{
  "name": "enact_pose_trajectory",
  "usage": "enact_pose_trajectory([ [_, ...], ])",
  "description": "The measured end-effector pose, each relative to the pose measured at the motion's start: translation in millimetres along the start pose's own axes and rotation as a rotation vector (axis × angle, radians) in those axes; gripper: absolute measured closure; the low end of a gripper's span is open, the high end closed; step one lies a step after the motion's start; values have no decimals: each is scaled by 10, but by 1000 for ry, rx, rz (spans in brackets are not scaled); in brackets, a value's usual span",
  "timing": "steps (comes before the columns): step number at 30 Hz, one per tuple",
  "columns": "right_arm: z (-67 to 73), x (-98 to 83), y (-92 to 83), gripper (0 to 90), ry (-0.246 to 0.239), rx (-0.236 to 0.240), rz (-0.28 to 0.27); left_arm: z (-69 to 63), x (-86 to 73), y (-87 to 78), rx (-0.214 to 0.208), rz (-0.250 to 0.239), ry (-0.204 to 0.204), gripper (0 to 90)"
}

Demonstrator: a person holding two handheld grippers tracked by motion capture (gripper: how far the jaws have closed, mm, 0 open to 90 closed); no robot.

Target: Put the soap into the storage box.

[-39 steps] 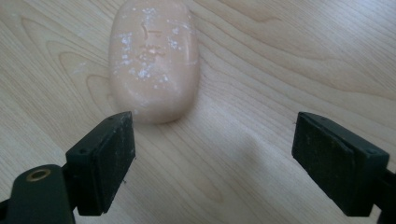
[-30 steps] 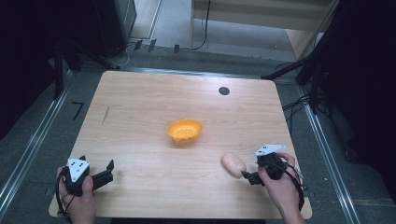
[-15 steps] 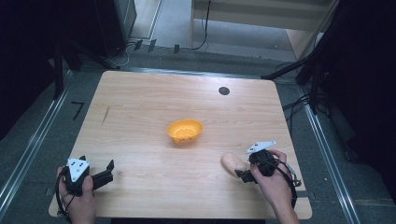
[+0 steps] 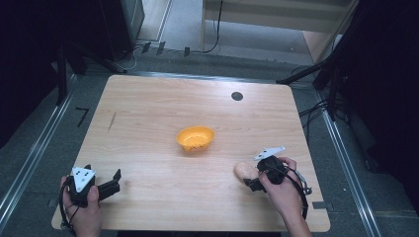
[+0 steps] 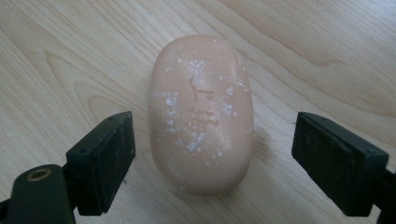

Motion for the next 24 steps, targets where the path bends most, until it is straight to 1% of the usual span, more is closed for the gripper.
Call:
enact_pose_trajectory([
  [1, 4, 5, 10, 144, -3, -1, 2, -1, 0, 0, 0, 0, 2, 47],
  [9, 15, 29, 80, 152, 20, -10, 23, -1, 1, 0, -2, 1, 6, 47],
  [13, 16, 35, 100, 178, 22, -5, 31, -2, 1, 2, -3, 1, 5, 47],
  [16, 15, 42, 111, 203, 36, -1, 35, 0, 1, 2, -3, 2, 6, 47],
  [18, 10, 42, 130, 207, 29, -1, 43, -1, 1, 2, -2, 4, 4, 47],
  [21, 15, 40, 149, 216, 34, -1, 53, -1, 1, 2, -3, 4, 4, 47],
  [23, 8, 39, 166, 219, 24, 0, 58, -2, 1, 3, -2, 5, 5, 47],
  [24, 10, 37, 174, 221, 29, -4, 64, -2, 1, 3, -3, 5, 5, 47],
])
Point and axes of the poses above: each handheld gripper's, and its own axes: y roughly forward along the jaws, x roughly out of its top, z roughly to its left, the point moved 2 cm from there along y, roughly forward along the jaws, and after that the axes turned 11 degrees about y, right-handed, at the moved point
